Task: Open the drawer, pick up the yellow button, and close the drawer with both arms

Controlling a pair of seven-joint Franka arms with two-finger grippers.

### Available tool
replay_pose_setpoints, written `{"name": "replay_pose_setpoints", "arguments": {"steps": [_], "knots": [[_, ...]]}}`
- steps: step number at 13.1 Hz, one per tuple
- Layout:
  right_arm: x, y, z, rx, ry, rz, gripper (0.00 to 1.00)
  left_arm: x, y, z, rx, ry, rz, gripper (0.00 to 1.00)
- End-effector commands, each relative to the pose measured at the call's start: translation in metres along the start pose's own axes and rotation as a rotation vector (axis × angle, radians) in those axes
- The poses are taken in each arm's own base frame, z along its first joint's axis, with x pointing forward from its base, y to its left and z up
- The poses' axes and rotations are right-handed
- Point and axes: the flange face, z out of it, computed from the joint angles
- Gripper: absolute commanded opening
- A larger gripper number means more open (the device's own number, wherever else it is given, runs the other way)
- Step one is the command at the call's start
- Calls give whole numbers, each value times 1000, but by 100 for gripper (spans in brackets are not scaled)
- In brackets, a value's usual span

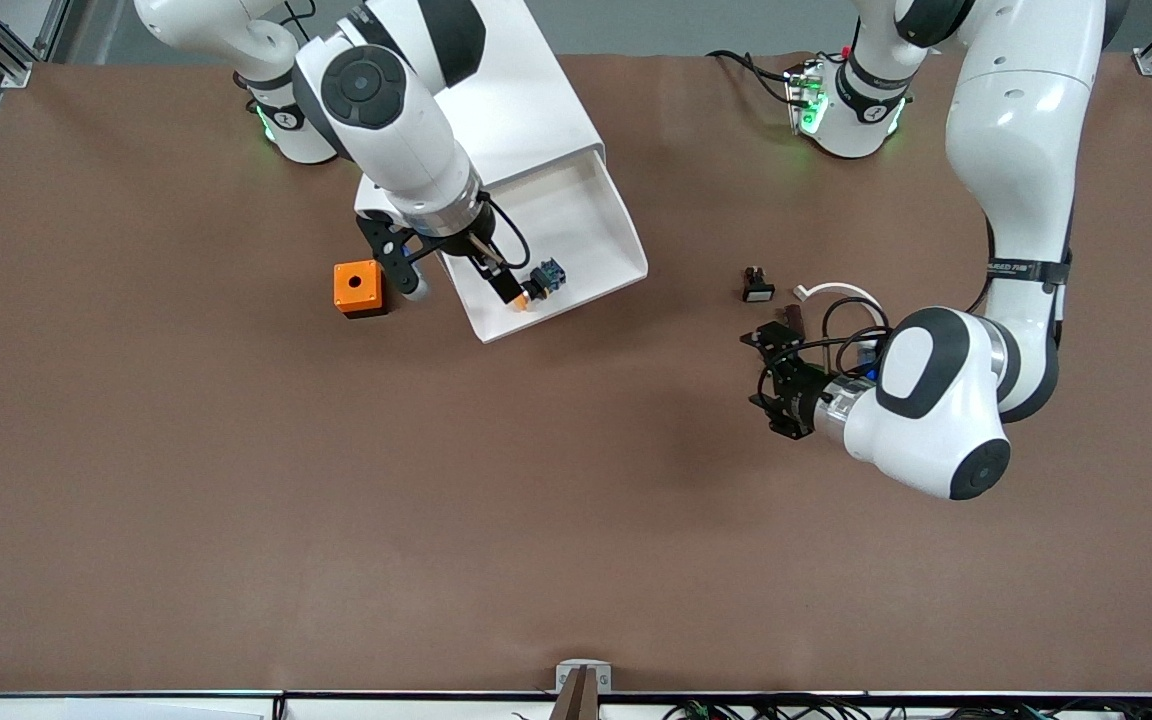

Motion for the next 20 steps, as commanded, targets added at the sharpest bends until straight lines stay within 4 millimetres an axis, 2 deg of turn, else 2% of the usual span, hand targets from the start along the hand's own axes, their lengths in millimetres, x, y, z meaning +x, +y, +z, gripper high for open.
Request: {"name": "replay_pose_setpoints", "arguments": {"steps": [1, 2, 5, 6, 7, 8, 9, 11, 12, 14, 15, 18, 20], "knots": [[-8, -2, 28, 33, -3, 54, 100, 1, -6, -9, -75, 122, 122, 100], [-16, 0, 38, 42, -3, 50, 100, 3, -9, -15, -98, 159, 198, 100], [-24, 3, 54, 22, 1, 41, 98, 1, -16, -32, -147, 251, 533, 100], [-26, 3, 56, 20, 1, 38, 94, -2, -18, -44, -198, 246, 599, 100], [-26, 3, 58, 16, 2, 39, 88, -6, -18, -48, -224, 253, 670, 100], [-29, 4, 58, 17, 2, 34, 78, -14, -19, -49, -243, 266, 801, 100], [-30, 4, 60, 15, 2, 33, 60, -18, -20, -52, -257, 279, 918, 100], [-38, 3, 58, 38, -2, 21, 17, -30, -28, -47, -239, 316, 1104, 100], [-38, 2, 57, 48, -3, 19, 3, -37, -31, -41, -215, 373, 1216, 100], [-32, -2, 51, 55, -2, 4, 0, -69, -49, -21, -187, 488, 1406, 100], [-26, -7, 41, 70, -2, -12, 0, -81, -51, -5, -188, 497, 1451, 100], [27, -16, 2, 2, 1, -93, 0, -134, -81, 48, -193, 485, 1575, 100], [69, -17, -21, -10, -1, -166, 0, -156, -104, 70, -168, 468, 1604, 100]]}}
